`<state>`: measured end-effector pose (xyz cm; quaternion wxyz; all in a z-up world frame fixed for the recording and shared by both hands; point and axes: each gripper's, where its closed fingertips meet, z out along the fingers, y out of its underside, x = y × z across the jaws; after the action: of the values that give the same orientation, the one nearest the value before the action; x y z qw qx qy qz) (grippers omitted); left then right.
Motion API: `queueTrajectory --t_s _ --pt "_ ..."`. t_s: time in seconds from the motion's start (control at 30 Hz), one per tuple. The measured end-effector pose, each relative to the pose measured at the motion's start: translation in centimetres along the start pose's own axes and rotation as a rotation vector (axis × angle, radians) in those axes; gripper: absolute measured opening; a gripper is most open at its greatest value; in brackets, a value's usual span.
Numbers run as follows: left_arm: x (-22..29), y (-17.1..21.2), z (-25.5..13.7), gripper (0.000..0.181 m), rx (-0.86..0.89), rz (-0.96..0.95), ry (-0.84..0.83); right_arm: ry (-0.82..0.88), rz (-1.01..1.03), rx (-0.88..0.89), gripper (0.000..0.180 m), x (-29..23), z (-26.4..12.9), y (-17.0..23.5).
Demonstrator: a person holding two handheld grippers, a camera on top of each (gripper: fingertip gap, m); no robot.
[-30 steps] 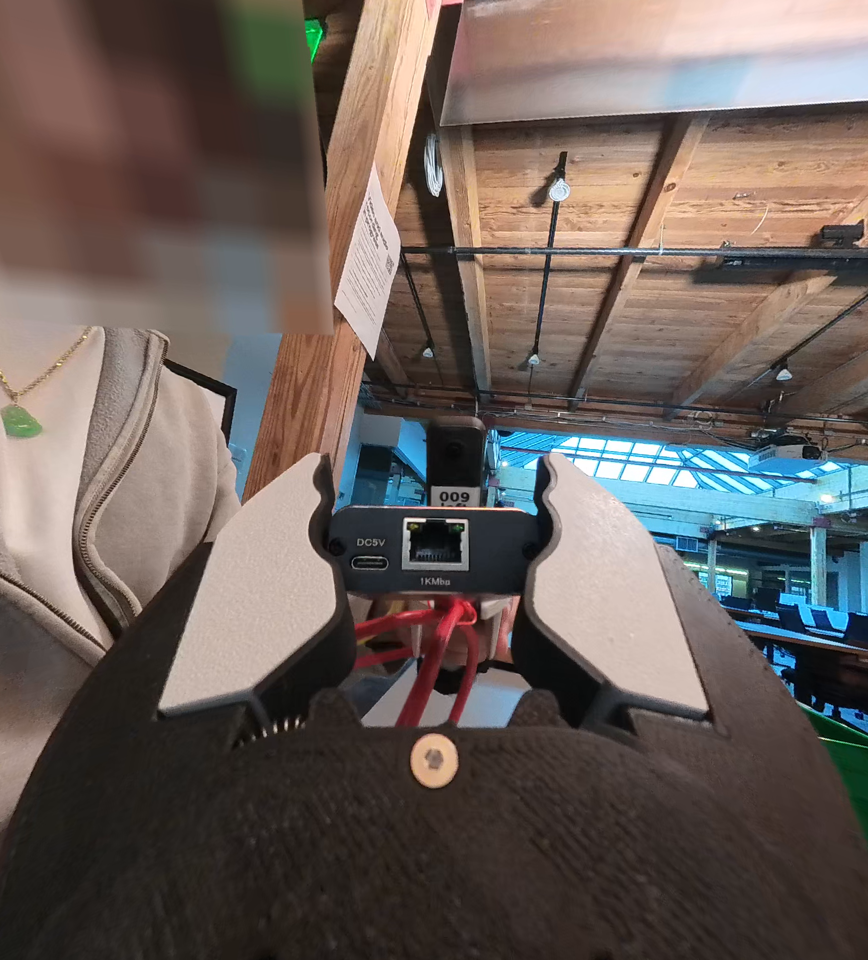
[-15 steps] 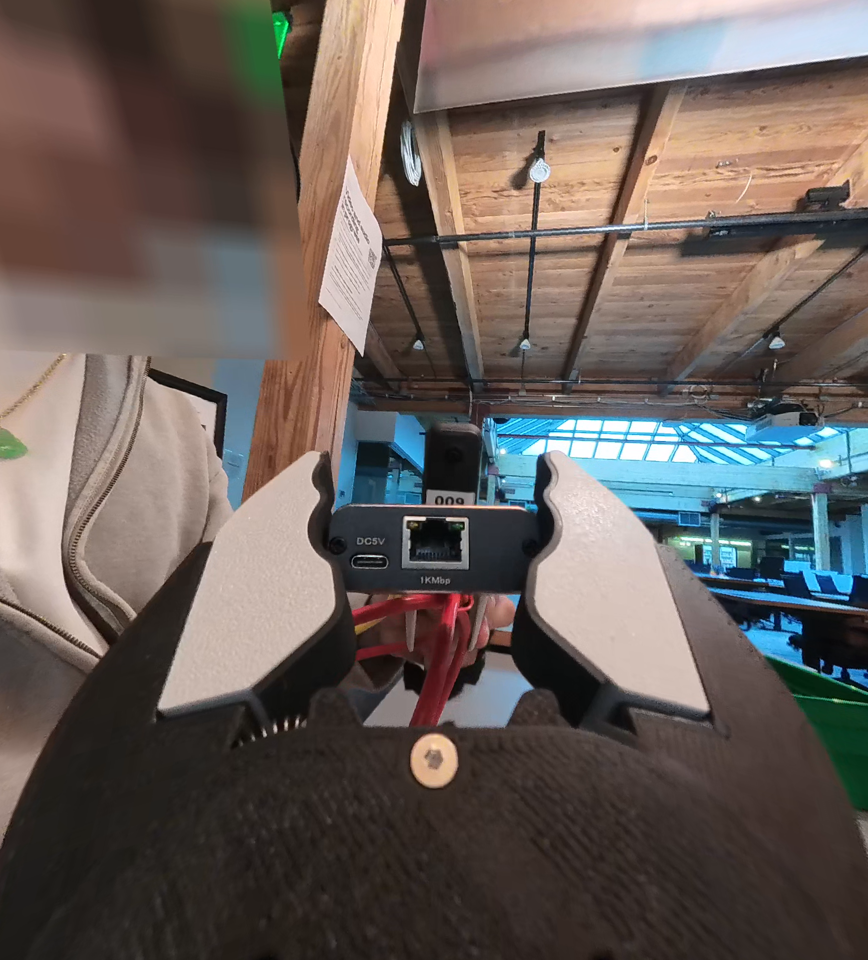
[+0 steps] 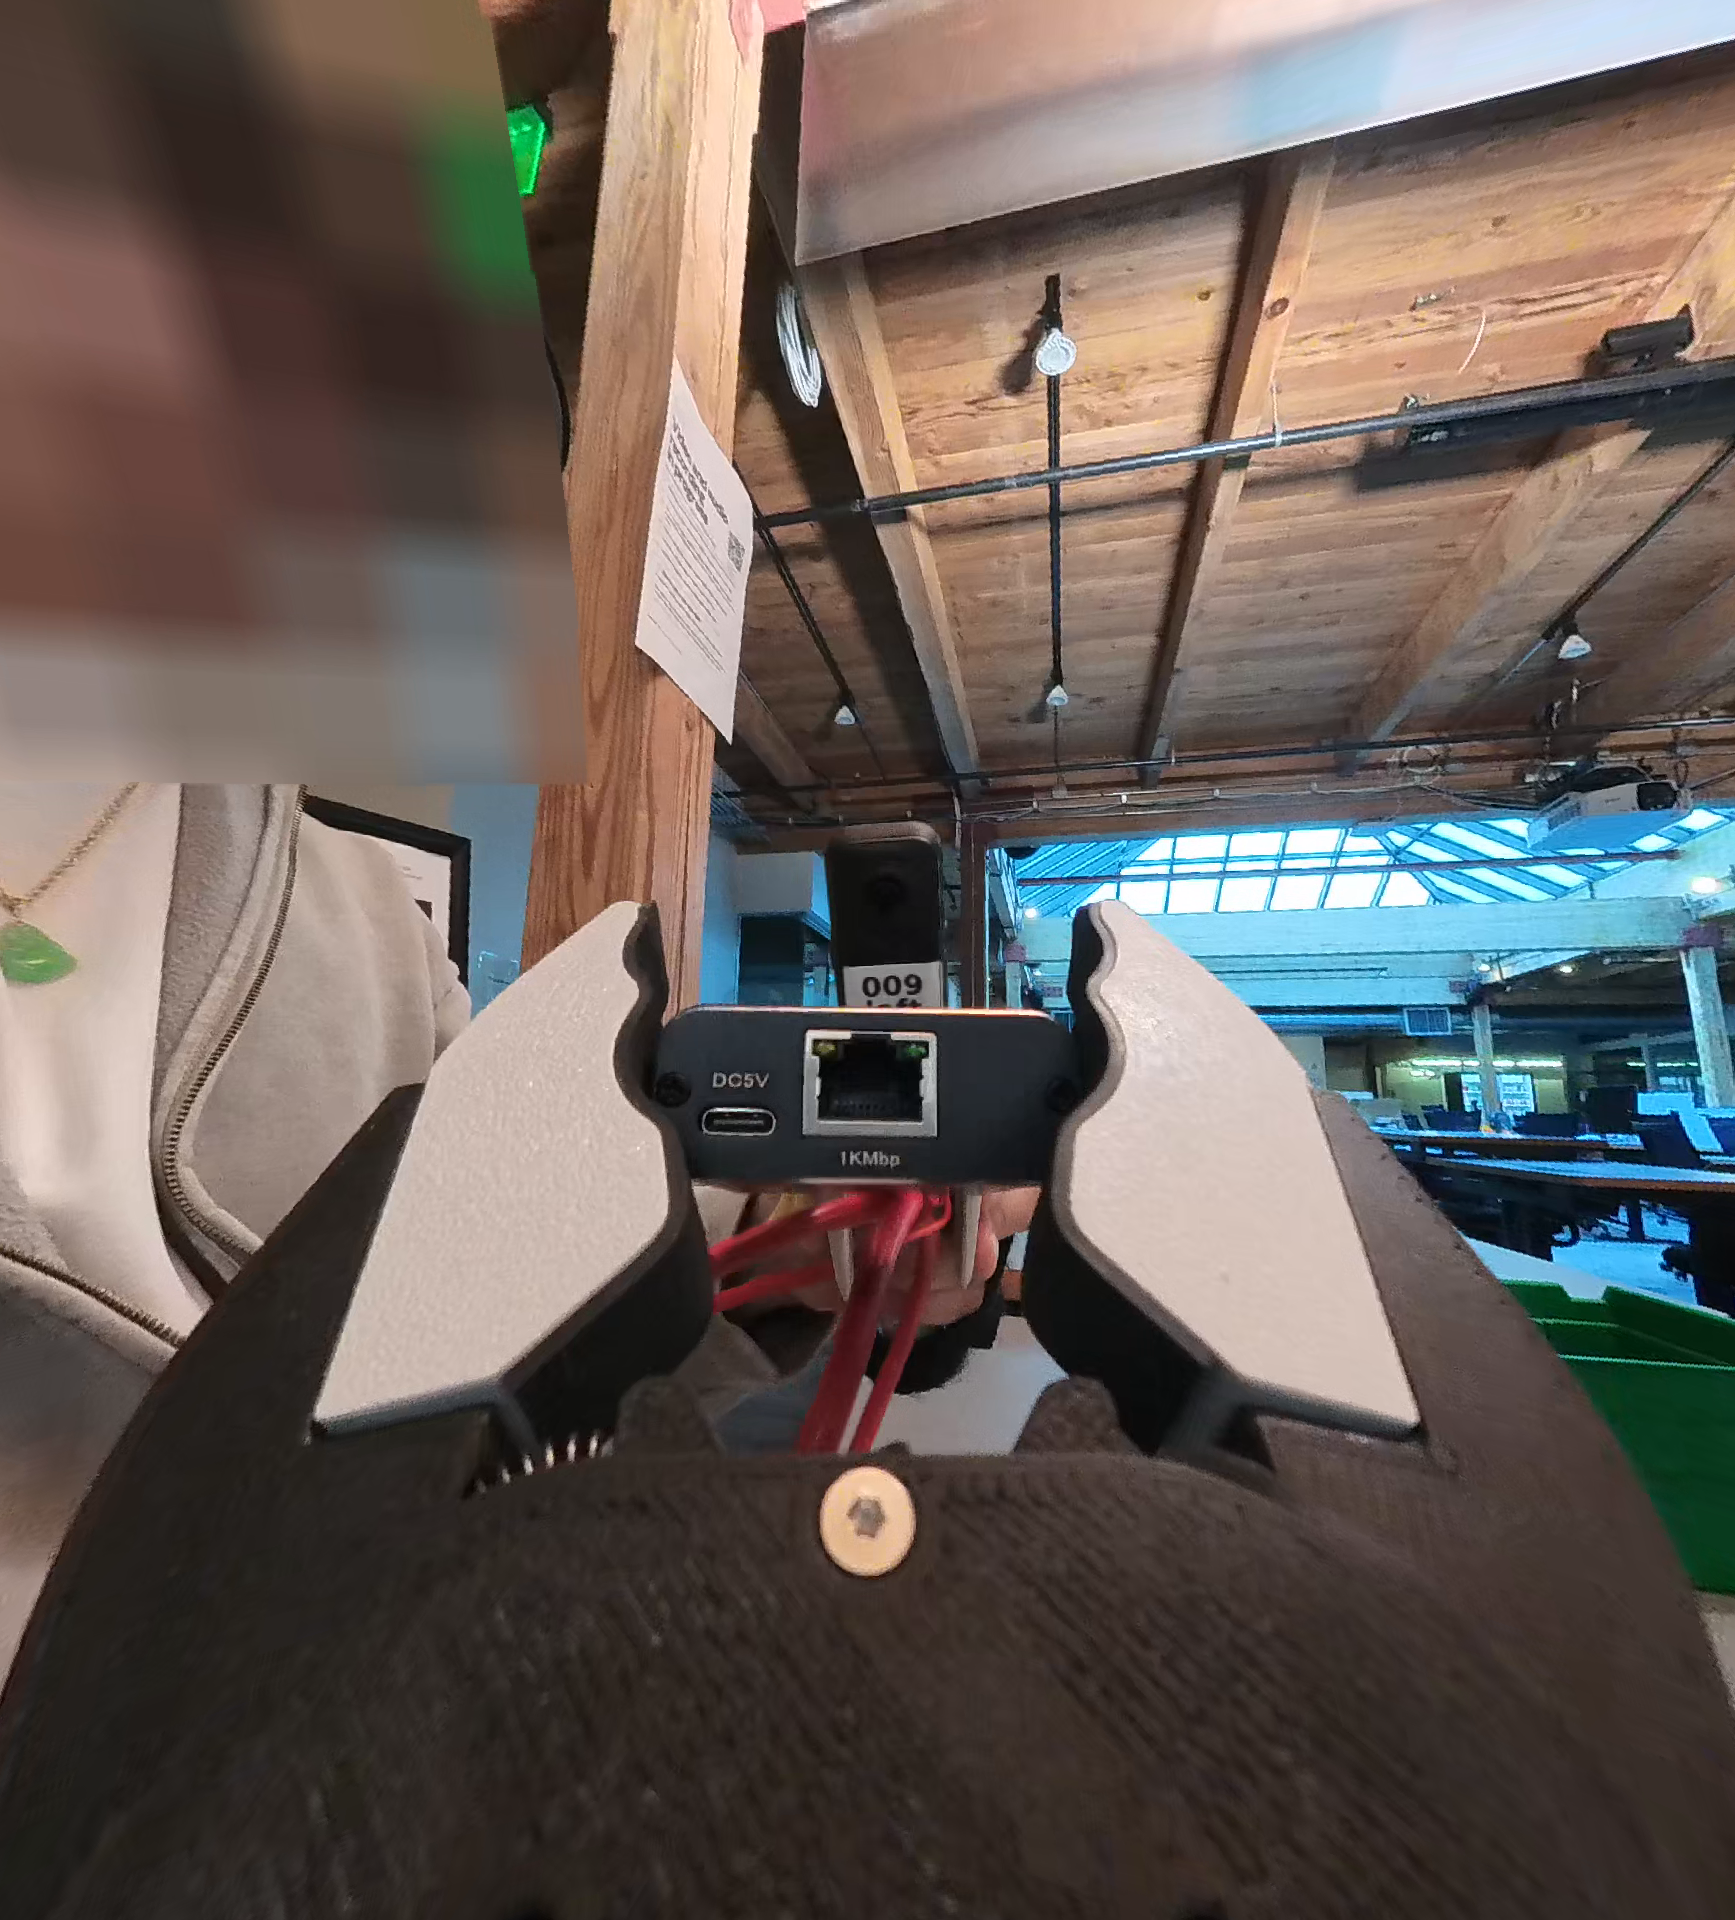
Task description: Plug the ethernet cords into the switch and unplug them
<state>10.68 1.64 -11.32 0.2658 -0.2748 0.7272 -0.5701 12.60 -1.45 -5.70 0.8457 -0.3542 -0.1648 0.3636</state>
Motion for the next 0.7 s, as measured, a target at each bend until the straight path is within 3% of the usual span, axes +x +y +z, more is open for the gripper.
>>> queueTrajectory --t_s 0.3,0.53,0.7 --pt "-0.3 -0.3 0.1 0.008 0.092 -0.081 0.018 0.04 0.013 -0.018 0.076 0.4 0.2 -0.1" --pt "-0.1 -0.8 -0.7 0.009 0.045 -0.009 0.02 0.094 -0.066 -0.368 0.075 0.1 0.0 2.0" --pt "0.0 -1.3 -0.6 0.008 -0.014 0.043 0.037 0.116 -0.086 -0.461 0.075 -0.1 -0.5 2.4"
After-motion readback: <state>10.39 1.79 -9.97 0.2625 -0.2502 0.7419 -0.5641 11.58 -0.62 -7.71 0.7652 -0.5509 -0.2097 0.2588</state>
